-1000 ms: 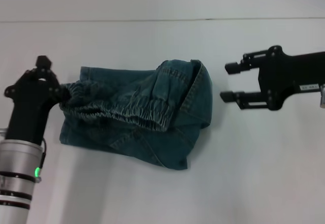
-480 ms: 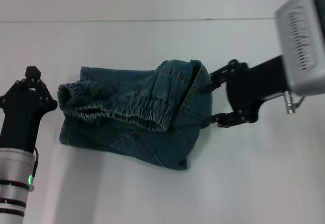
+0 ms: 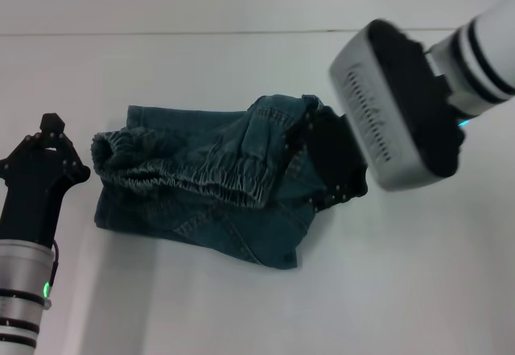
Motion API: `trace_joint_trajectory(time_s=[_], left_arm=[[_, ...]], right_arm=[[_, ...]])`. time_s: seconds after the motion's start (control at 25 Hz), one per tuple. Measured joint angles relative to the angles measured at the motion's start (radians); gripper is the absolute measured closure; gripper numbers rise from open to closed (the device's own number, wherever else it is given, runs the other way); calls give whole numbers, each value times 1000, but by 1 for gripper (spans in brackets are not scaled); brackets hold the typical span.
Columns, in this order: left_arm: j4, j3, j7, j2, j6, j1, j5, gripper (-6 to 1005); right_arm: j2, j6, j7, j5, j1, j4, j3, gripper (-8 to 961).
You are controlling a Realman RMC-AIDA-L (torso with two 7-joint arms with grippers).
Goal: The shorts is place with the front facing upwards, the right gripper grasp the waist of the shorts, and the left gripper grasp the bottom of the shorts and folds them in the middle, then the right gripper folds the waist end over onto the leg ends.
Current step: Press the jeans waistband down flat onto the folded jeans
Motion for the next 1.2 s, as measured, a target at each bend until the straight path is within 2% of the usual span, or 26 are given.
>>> trace_joint_trajectory(time_s=[0.4, 0.6, 1.2], left_arm=[[9, 2, -2, -2, -11, 6, 0, 998], [11, 1, -2, -3, -9, 17, -1, 998], [26, -2, -2, -5, 1, 33, -13, 998]], right_arm=[[-1, 82, -16, -33, 88, 65, -87, 346], [-1, 148, -12, -41, 97, 111, -149, 348], [5, 300, 4, -39, 127, 222, -247, 353]])
